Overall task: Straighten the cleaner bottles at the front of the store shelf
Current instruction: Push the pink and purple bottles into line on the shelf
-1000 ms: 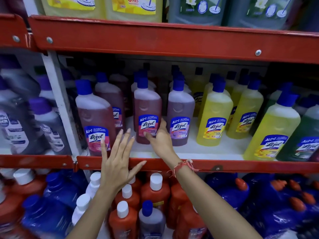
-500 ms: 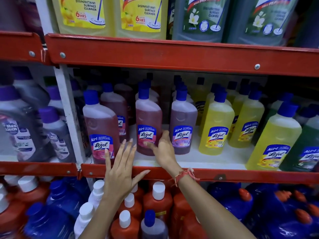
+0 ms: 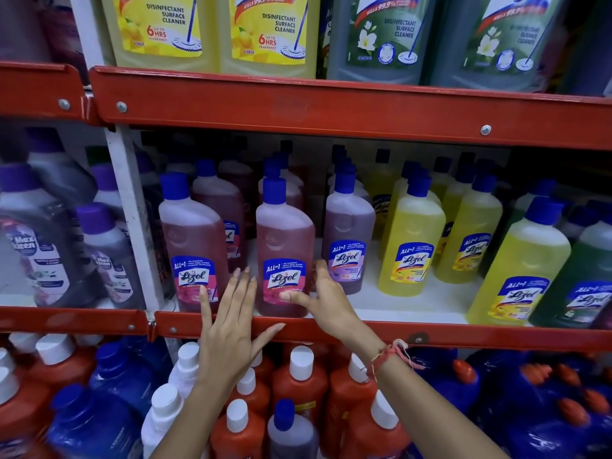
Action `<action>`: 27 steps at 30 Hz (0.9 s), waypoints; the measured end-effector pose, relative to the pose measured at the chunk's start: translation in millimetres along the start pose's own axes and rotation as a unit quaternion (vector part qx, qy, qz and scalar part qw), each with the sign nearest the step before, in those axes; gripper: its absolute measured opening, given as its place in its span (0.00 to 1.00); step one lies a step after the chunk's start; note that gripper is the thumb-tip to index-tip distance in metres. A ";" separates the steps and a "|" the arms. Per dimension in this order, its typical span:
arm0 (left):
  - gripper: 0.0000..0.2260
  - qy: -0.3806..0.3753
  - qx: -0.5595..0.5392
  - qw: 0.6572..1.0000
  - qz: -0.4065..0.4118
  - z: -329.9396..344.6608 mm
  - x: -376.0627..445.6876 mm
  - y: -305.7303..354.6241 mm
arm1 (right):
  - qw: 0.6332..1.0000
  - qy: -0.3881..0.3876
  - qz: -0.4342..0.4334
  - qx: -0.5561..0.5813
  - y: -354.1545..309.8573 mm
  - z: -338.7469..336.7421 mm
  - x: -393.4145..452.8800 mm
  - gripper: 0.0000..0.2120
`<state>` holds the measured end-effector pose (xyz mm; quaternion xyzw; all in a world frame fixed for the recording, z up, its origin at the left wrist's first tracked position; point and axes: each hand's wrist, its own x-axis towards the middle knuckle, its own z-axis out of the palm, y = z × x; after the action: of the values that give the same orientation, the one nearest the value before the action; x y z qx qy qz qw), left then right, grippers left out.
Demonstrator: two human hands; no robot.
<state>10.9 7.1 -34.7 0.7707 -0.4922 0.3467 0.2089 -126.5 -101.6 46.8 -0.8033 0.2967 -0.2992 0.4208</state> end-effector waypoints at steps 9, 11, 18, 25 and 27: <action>0.37 -0.037 -0.044 0.998 -0.023 -7.6 -1.7 3.1 | 1.000 -0.015 -0.010 0.015 2.2 -5.0 -12.3 0.30; 0.37 -0.043 -0.048 0.998 -0.026 -8.9 -1.8 3.5 | 1.000 -0.021 -0.011 0.016 1.3 -5.4 -15.3 0.30; 0.37 -0.048 -0.056 0.997 -0.023 -10.1 -2.2 3.5 | 0.984 0.163 -0.056 0.042 8.5 -33.1 -29.7 0.25; 0.37 -0.041 -0.068 0.997 -0.024 -9.9 -2.5 4.5 | 0.971 0.236 0.002 -0.031 35.3 -62.2 -1.4 0.38; 0.37 -0.044 -0.070 0.996 -0.025 -10.6 -2.6 4.0 | 0.981 0.181 0.025 0.071 35.8 -65.4 12.0 0.38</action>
<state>3.1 14.0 -29.6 0.7808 -0.5047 0.2715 0.2490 -174.6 -159.7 49.5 -0.6965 0.3660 -0.4490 0.4235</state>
